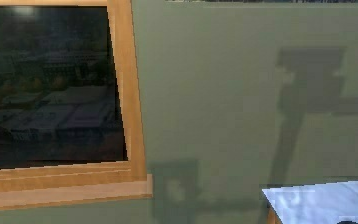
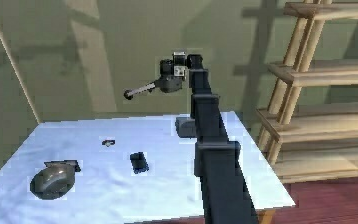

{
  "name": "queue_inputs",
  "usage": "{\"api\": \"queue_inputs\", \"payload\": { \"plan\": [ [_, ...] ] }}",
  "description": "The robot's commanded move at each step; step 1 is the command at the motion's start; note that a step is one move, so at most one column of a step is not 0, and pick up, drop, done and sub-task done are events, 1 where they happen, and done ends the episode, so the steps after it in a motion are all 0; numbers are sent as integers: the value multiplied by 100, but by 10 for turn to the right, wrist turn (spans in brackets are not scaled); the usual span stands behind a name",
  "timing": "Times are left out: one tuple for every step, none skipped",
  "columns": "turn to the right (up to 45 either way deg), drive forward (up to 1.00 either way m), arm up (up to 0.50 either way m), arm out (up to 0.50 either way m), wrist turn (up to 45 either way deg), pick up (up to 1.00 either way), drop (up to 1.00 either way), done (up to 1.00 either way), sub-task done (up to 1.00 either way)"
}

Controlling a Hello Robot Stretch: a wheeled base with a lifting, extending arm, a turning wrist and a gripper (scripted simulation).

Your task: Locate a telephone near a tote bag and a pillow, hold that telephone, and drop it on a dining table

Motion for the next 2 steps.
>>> {"api": "queue_inputs", "payload": {
  "plan": [
    [0, 0, 0, -8, 0, 0, 0, 0, 0],
    [0, 0, 0, 0, 0, 0, 0, 100, 0]
  ]
}}
